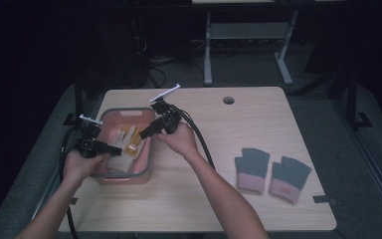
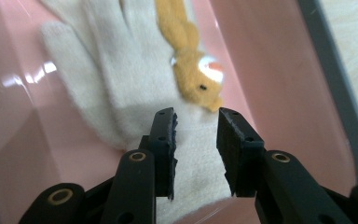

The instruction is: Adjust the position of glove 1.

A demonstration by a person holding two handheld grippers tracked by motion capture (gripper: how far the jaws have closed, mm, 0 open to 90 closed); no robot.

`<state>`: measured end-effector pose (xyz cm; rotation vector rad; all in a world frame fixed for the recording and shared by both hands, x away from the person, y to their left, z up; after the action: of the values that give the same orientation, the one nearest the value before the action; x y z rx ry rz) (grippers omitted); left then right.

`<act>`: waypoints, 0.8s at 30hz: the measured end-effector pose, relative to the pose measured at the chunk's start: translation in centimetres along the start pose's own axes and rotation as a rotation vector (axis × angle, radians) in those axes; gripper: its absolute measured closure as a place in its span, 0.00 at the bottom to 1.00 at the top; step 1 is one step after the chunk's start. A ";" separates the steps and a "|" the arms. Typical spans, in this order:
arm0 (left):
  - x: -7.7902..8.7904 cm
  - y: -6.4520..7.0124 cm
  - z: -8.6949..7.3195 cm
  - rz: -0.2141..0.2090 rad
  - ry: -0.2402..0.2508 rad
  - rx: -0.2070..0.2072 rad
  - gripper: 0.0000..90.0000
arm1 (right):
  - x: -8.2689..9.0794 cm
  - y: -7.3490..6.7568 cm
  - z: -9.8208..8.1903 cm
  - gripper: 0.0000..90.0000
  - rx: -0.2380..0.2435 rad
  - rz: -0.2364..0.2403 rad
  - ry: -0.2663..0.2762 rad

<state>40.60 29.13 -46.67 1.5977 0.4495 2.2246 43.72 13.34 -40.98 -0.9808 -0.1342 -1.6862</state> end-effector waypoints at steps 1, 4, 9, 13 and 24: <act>-0.1 -0.1 0.0 0.000 -0.003 0.003 0.74 | 0.2 -0.1 0.0 0.68 -0.005 -0.003 0.007; -0.4 -0.3 -0.2 0.008 -0.013 0.007 0.74 | 0.6 -0.1 -0.1 0.67 0.000 0.005 0.016; 0.0 -0.4 -0.2 0.007 -0.004 0.004 0.73 | 1.2 0.1 -0.4 0.66 0.000 0.007 0.030; 1.0 0.0 0.3 -0.004 0.035 0.001 0.70 | 2.0 0.3 -0.5 0.64 -0.006 0.005 0.045; 2.7 2.1 1.1 -0.046 0.098 -0.031 0.62 | 4.7 1.1 -1.6 0.62 -0.001 -0.019 0.068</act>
<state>40.64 28.56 -43.08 1.4527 0.4712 2.2714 43.67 8.55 -39.35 -0.9243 -0.0982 -1.7351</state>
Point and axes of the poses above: each handheld gripper's, and its own axes: x roughly backward along the jaws, z roughly out of its top, y roughly to its right, the point moved 9 cm from there along -x, roughly forward along the jaws, and after that the axes turned 14 degrees about x, right-handed, at the moved point
